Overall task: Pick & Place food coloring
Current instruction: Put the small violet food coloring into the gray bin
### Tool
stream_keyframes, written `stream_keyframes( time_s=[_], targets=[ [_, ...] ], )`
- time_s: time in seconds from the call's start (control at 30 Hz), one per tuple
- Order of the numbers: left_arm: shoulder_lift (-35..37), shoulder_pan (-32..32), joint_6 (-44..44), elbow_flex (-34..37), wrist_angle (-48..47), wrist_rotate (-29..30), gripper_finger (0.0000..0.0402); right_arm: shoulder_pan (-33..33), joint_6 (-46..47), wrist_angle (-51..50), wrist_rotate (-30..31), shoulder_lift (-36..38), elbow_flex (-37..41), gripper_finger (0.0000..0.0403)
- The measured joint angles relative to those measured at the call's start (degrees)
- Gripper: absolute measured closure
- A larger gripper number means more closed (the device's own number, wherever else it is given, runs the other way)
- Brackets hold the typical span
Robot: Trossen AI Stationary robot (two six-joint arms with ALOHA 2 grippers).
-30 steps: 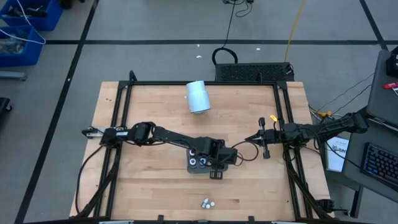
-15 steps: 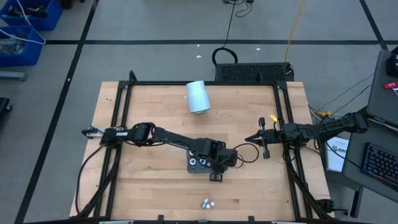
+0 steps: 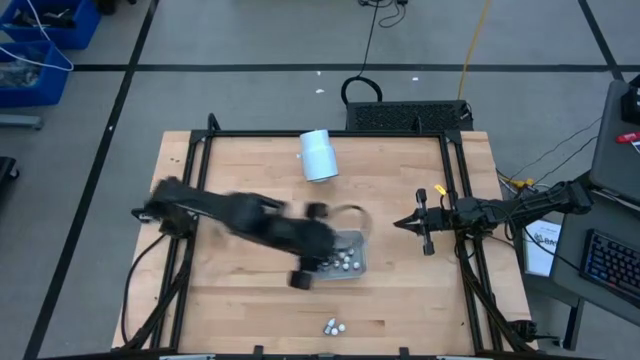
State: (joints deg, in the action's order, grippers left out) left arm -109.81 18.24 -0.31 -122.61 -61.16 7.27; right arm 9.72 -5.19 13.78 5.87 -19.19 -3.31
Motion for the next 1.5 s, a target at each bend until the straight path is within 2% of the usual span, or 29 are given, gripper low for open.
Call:
stream_keyframes(
  time_s=[0.1, 0.2, 0.3, 0.37, 0.47, 0.53, 0.6, 0.67, 0.73, 0.8, 0.87, 0.97, 1.03, 1.2, 1.4, 1.5],
  targets=[
    [8.73, 3.51, -0.26, 3.59, 0.60, 8.57, 0.0241, 0.02, 0.00, 0.39, -0.09, 0.01, 0.00, 0.0403],
    [18.44, 6.79, -1.87, 14.58, 5.55, 17.14, 0.0262, 0.02, 0.00, 1.03, -0.09, 0.03, 0.00, 0.0403],
    [30.45, 9.88, -6.27, 32.92, 13.42, 25.53, 0.0286, 0.02, 0.02, 1.34, -0.10, 0.01, 0.00, 0.0403],
    [39.80, 11.98, -9.78, 48.41, 21.69, 29.74, 0.0300, 0.02, 0.02, 1.36, -0.10, 0.01, 0.00, 0.0403],
    [52.51, 14.07, -15.61, 71.80, 37.42, 34.11, 0.0321, 0.02, -0.25, 1.33, -0.07, -0.01, 0.00, 0.0403],
    [58.24, 14.03, -18.19, 85.37, 49.97, 37.31, 0.0340, 0.02, -0.65, 1.38, -0.07, 0.01, 0.00, 0.0403],
    [61.78, 13.85, -15.22, 96.64, 63.71, 36.97, 0.0364, 0.02, -1.25, 1.38, -0.04, 0.01, 0.00, 0.0403],
    [64.26, 14.30, -7.93, 107.01, 79.62, 33.14, 0.0389, 0.02, -1.33, 1.38, -0.02, 0.01, 0.00, 0.0403],
    [66.88, 14.95, -1.02, 115.73, 96.66, 28.66, 0.0395, 0.02, -0.25, 1.40, 0.00, 0.01, 0.00, 0.0403],
    [69.47, 15.20, 1.79, 121.77, 110.31, 26.05, 0.0393, 0.02, 1.08, 1.41, 0.00, 0.01, 0.00, 0.0403],
    [72.49, 15.39, 1.54, 120.94, 105.45, 26.54, 0.0397, 0.02, 1.49, 1.57, 0.04, -0.02, 0.00, 0.0403],
    [76.29, 16.04, 1.80, 117.14, 93.86, 23.13, 0.0397, 0.02, 2.15, 2.51, 0.04, -0.07, 0.00, 0.0403],
    [77.57, 16.46, 2.21, 114.50, 88.19, 23.14, 0.0398, 0.02, 2.92, 2.71, 0.05, -0.12, 0.00, 0.0403],
    [78.67, 18.37, 6.51, 110.23, 81.51, 23.07, 0.0399, 0.02, 3.01, 4.07, 0.08, -0.10, 0.00, 0.0403],
    [80.25, 19.77, 8.37, 103.17, 65.38, 24.04, 0.0400, 0.02, 3.14, 6.12, -0.15, -0.10, 0.00, 0.0403],
    [83.15, 20.13, 10.96, 102.70, 62.40, 22.14, 0.0400, 0.02, 4.00, 6.12, -1.25, -0.10, 0.00, 0.0403]
  ],
)
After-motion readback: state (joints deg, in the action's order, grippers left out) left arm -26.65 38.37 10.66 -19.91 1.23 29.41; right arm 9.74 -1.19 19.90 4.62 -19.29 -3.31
